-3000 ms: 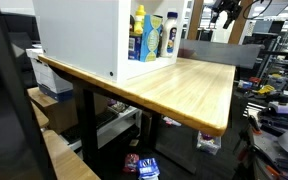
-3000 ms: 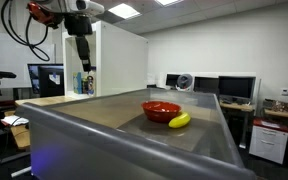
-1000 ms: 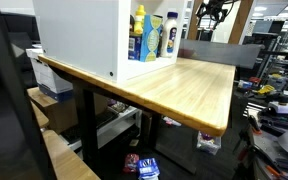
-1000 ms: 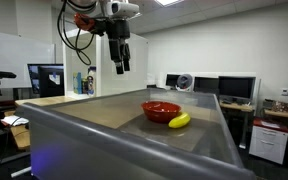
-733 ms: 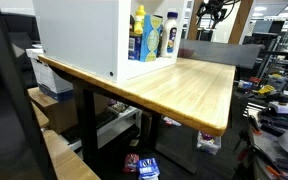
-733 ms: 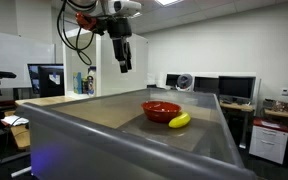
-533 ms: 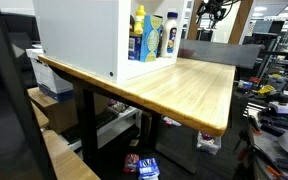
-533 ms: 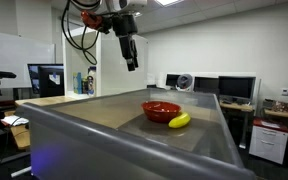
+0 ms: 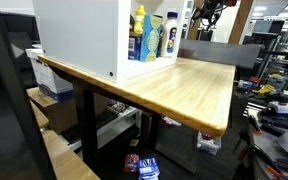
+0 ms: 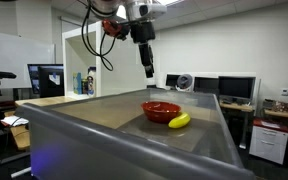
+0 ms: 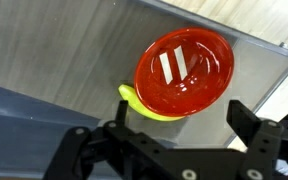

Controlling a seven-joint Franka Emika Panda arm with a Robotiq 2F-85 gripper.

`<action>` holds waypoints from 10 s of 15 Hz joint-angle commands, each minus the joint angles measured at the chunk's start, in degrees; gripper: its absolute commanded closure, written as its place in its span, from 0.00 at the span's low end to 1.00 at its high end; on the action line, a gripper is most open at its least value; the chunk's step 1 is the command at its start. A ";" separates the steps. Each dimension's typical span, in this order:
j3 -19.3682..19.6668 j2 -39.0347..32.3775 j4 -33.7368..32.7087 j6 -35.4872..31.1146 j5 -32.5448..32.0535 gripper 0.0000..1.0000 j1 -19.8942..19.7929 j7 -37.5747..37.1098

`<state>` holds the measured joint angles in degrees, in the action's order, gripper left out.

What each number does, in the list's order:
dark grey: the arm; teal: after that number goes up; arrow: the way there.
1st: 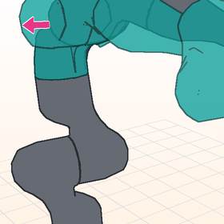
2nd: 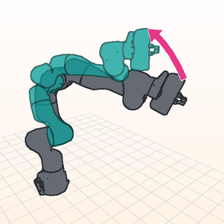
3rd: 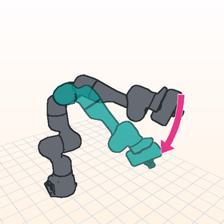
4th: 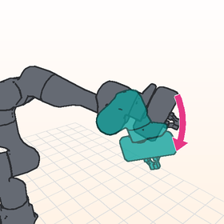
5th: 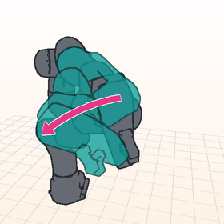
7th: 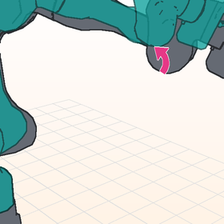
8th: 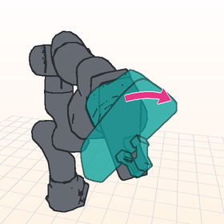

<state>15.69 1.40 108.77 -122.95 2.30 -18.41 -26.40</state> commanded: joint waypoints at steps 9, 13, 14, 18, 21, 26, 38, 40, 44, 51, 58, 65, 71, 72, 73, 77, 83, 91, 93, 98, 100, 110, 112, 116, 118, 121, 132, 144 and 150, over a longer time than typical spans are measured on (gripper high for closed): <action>2.72 -10.81 -3.21 0.46 3.55 0.00 -0.83 4.95; 3.38 -12.44 -3.28 0.45 4.45 0.00 -1.43 6.21; 3.42 -12.66 -3.32 0.53 4.79 0.00 -1.54 6.50; 3.45 -13.64 -3.49 0.82 5.80 0.00 -1.96 7.81; 3.51 -14.98 -4.86 2.21 9.14 0.00 -2.79 7.53; 4.08 -16.71 -6.95 4.45 14.64 0.00 -4.11 4.13; 5.56 -19.23 -9.16 3.62 18.77 0.00 -4.71 -7.19; 5.69 -19.51 -9.34 3.17 18.43 0.00 -4.53 -9.53; 5.61 -19.85 -9.92 3.05 18.51 0.00 -4.72 -12.68; 5.80 -20.00 -10.37 1.69 17.84 0.00 -4.68 -16.12; 6.26 -20.87 -10.29 -1.40 14.95 0.00 -3.73 -19.43; 6.22 -21.92 -10.10 -2.15 12.60 0.00 -3.10 -21.32; 5.49 -21.92 -11.11 0.06 12.20 0.00 -3.30 -20.23; 5.25 -21.93 -11.35 0.50 12.72 0.00 -3.45 -19.70; 4.89 -21.81 -11.42 0.91 13.38 0.00 -3.69 -18.80; 4.20 -21.90 -11.61 2.18 13.48 0.00 -3.70 -17.08; 3.72 -22.20 -12.05 3.51 12.49 0.00 -3.11 -15.37; 3.41 -22.54 -12.54 3.34 10.47 0.00 -2.90 -11.71; 3.48 -22.13 -13.34 3.44 9.41 0.00 -3.24 -7.71; 3.64 -22.17 -15.14 3.31 7.95 0.00 -3.94 1.69; 3.02 -22.07 -15.25 3.50 8.74 0.00 -4.53 7.29; -0.48 -22.34 -12.32 3.71 9.12 0.00 -5.20 30.53; -1.11 -22.53 -11.68 4.29 8.41 0.00 -5.34 36.24; -1.48 -22.64 -10.54 4.64 7.68 0.00 -5.46 42.91; -1.58 -22.46 -9.87 4.63 7.96 0.00 -5.64 45.02; -1.68 -22.59 -10.40 4.88 7.86 0.00 -5.94 47.41; -1.16 -22.19 -12.22 7.87 8.42 0.65 -4.48 37.85; -1.18 -19.92 -15.03 18.34 16.58 1.00 -5.13 27.30; -0.50 -18.74 -14.98 19.95 18.99 0.99 -5.25 24.33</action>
<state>15.04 -19.28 93.32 -104.76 19.05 -23.15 0.26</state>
